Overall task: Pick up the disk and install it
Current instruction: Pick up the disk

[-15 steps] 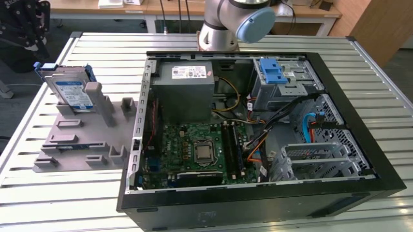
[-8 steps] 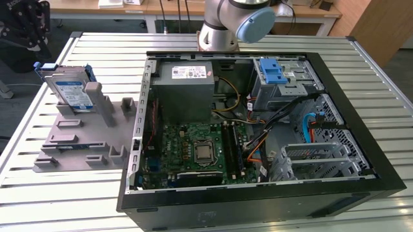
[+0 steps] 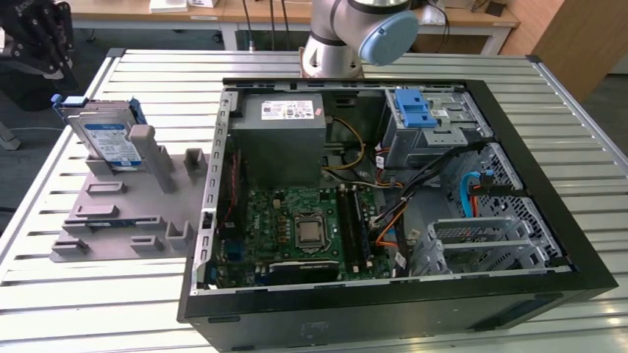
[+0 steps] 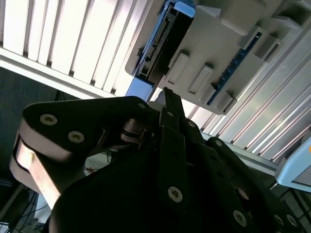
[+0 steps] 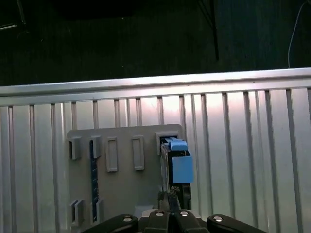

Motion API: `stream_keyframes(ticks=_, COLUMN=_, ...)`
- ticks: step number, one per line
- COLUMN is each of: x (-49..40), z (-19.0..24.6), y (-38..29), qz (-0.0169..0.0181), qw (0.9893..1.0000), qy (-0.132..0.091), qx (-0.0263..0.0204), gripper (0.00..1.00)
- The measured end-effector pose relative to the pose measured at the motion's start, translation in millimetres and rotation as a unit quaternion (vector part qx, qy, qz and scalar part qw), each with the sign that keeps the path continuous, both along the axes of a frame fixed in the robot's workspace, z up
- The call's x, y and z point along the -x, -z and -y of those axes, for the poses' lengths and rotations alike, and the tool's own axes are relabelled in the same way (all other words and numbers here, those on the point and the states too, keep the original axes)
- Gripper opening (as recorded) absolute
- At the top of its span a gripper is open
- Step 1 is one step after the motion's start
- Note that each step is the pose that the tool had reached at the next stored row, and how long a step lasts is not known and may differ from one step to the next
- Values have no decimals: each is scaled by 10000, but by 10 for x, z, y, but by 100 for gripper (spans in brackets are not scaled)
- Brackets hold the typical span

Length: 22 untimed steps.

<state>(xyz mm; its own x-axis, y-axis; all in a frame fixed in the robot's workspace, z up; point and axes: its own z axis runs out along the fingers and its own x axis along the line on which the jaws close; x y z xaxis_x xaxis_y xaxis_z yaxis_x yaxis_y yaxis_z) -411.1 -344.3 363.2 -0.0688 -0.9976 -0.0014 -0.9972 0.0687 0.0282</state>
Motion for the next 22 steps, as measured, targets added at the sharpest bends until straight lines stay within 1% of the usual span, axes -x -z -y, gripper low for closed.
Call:
stream_keyframes(ticks=2, x=4, z=0, y=5, qz=1, qw=10000, qy=-87, qx=0, gripper=11)
stream_keyframes(ticks=5, x=13, z=0, y=9, qz=5, qw=9999, qy=-111, qx=2, gripper=11)
stream_keyframes(ticks=6, x=13, z=0, y=8, qz=4, qw=9999, qy=-111, qx=1, gripper=17)
stream_keyframes(ticks=7, x=13, z=-1, y=8, qz=4, qw=9999, qy=-111, qx=-2, gripper=17)
stream_keyframes(ticks=9, x=13, z=-1, y=8, qz=4, qw=9999, qy=-111, qx=-9, gripper=29)
stream_keyframes(ticks=11, x=13, z=0, y=8, qz=5, qw=9999, qy=-111, qx=-15, gripper=29)
stream_keyframes(ticks=12, x=13, z=0, y=8, qz=4, qw=9999, qy=-111, qx=-18, gripper=36)
stream_keyframes(ticks=22, x=13, z=0, y=8, qz=5, qw=9999, qy=-111, qx=-50, gripper=36)
